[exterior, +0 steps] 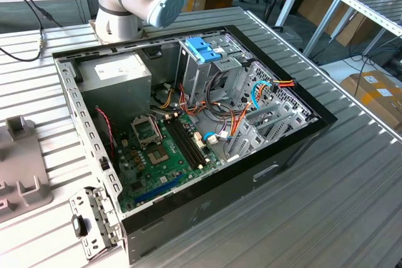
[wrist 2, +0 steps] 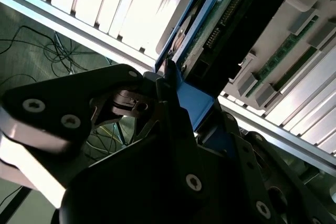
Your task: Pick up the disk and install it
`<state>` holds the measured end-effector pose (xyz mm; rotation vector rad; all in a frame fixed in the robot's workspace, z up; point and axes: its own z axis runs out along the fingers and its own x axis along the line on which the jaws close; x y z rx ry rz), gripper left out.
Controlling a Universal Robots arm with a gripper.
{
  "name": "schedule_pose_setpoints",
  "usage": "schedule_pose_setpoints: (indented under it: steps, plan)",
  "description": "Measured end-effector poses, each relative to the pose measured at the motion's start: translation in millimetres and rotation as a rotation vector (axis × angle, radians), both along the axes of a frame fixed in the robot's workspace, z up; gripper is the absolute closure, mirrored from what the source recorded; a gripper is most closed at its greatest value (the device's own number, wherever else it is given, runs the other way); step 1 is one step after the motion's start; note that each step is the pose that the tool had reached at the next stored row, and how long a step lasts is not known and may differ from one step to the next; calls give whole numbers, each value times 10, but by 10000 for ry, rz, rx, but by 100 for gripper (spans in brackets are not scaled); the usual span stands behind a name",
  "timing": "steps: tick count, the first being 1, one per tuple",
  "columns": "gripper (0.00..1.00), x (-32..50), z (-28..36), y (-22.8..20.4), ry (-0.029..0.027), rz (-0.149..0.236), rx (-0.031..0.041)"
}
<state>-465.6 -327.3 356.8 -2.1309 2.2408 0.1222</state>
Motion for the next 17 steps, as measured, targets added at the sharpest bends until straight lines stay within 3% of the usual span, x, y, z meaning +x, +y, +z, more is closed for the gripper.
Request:
schedule_pose_setpoints:
  steps: [12, 17]
  plan:
    - [63, 0, 46, -101, -1, 0, 260]
    - [63, 0, 71, -125, 0, 0, 315]
